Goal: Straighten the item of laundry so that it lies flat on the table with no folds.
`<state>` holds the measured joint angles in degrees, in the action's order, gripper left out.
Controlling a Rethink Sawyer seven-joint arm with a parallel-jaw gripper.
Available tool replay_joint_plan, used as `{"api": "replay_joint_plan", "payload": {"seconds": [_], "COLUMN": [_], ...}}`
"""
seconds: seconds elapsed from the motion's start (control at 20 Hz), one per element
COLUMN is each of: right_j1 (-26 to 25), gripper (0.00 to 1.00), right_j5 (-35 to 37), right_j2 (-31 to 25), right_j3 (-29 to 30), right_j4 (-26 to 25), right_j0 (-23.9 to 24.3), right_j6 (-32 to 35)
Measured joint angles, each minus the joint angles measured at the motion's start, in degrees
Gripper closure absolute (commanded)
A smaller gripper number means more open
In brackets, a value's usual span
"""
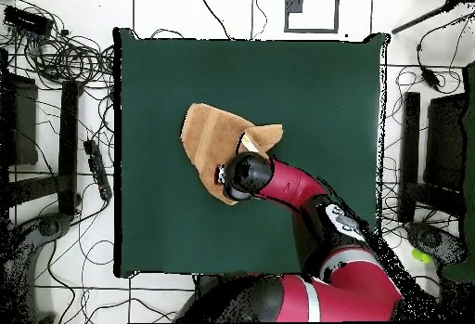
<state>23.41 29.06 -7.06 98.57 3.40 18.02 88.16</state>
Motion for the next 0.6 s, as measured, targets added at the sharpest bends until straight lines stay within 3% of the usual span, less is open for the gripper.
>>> {"api": "replay_joint_plan", "payload": {"seconds": [0.6], "right_j1": [0.0], "gripper": [1.0], "right_j5": [1.2], "right_j2": [-1.3], "right_j3": [0.9], "right_j4": [-0.8], "right_j0": [3.0], "right_j6": [0.0]}}
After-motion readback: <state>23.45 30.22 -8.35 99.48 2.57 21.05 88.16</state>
